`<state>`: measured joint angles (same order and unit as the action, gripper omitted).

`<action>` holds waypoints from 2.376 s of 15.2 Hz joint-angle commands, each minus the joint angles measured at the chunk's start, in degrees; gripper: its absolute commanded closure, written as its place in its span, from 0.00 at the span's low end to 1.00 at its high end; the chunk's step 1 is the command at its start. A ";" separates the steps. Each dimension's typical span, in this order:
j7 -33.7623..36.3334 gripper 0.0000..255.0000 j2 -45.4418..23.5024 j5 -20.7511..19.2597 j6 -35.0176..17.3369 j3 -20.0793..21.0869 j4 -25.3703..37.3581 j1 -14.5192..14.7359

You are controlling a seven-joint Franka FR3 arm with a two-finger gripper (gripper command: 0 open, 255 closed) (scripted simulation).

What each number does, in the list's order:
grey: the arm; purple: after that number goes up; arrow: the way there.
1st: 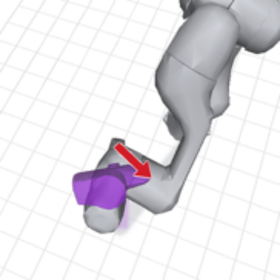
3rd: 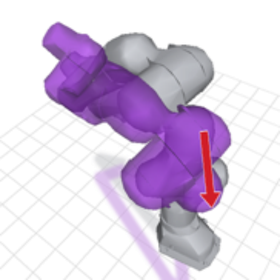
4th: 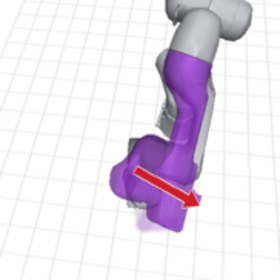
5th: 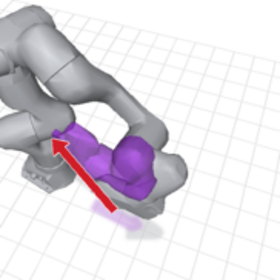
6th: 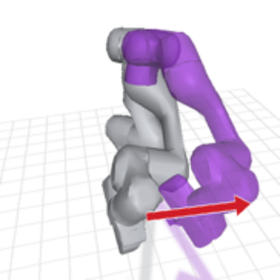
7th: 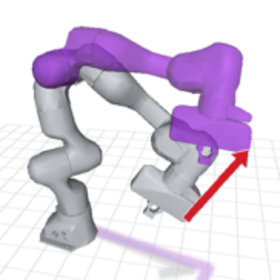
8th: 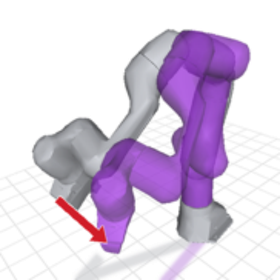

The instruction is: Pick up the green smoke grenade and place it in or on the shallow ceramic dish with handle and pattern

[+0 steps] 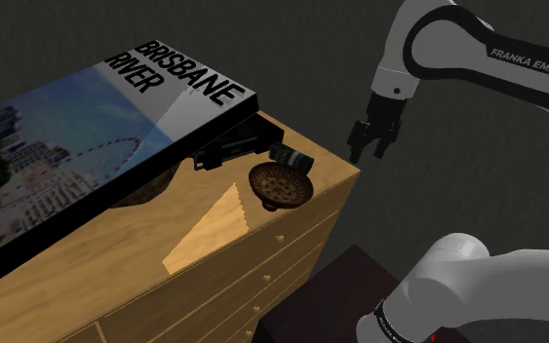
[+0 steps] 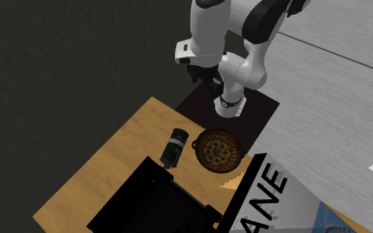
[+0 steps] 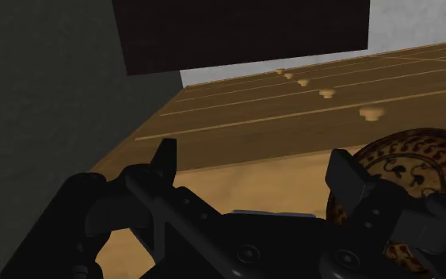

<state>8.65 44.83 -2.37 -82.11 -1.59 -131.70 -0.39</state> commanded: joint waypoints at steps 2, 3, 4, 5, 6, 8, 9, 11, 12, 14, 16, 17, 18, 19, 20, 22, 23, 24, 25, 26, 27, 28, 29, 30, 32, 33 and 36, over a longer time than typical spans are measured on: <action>-0.92 0.00 -1.50 -0.33 -1.93 -0.05 0.02 0.41; -1.81 0.00 -3.04 -0.65 -3.84 -0.10 0.12 0.82; -2.70 0.00 -4.61 -0.96 -5.71 -0.14 0.28 1.23; -3.57 0.00 -6.22 -1.25 -7.55 -0.15 0.52 1.61; -4.41 0.00 -7.85 -1.54 -9.35 -0.18 0.82 2.02; -6.08 0.00 -11.21 -2.07 -12.84 -0.17 1.63 2.76; -6.89 0.00 -12.91 -2.32 -14.51 -0.14 2.14 3.12; -8.47 0.00 -16.38 -2.80 -17.74 -0.04 3.34 3.81; -9.25 0.00 -18.14 -3.03 -19.28 0.04 4.03 4.14; -10.75 0.00 -21.67 -3.49 -22.21 0.23 5.60 4.79; -12.20 0.00 -25.23 -3.95 -24.93 0.48 7.40 5.40; -12.91 0.00 -27.01 -4.18 -26.22 0.63 8.39 5.69; -13.60 0.00 -28.80 -4.41 -27.45 0.79 9.43 5.98; -13.74 0.00 -29.15 -4.46 -27.68 0.84 9.64 6.02; -13.72 0.00 -29.28 -4.50 -28.45 0.79 9.00 5.99; -13.68 0.00 -29.58 -4.59 -30.00 0.69 7.76 5.92; -13.66 0.00 -29.75 -4.63 -30.77 0.64 7.16 5.88; -13.64 0.00 -29.94 -4.68 -31.55 0.59 6.57 5.85; -13.62 0.00 -30.13 -4.72 -32.32 0.54 6.00 5.81; -13.59 0.00 -30.46 -4.80 -33.55 0.46 5.11 5.75; -13.59 0.00 -30.45 -4.80 -33.55 0.46 5.10 5.75; -13.59 0.00 -30.46 -4.80 -33.55 0.46 5.11 5.75; -13.59 0.00 -30.46 -4.80 -33.55 0.46 5.11 5.75; -13.59 0.00 -30.46 -4.80 -33.55 0.46 5.11 5.75; -13.59 0.00 -30.46 -4.80 -33.55 0.46 5.11 5.75; -13.59 0.00 -30.46 -4.80 -33.55 0.46 5.11 5.75; -13.59 1.00 -30.46 -4.80 -33.53 0.46 5.12 5.75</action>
<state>-4.94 14.38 -7.17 -115.64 -1.13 -126.58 5.37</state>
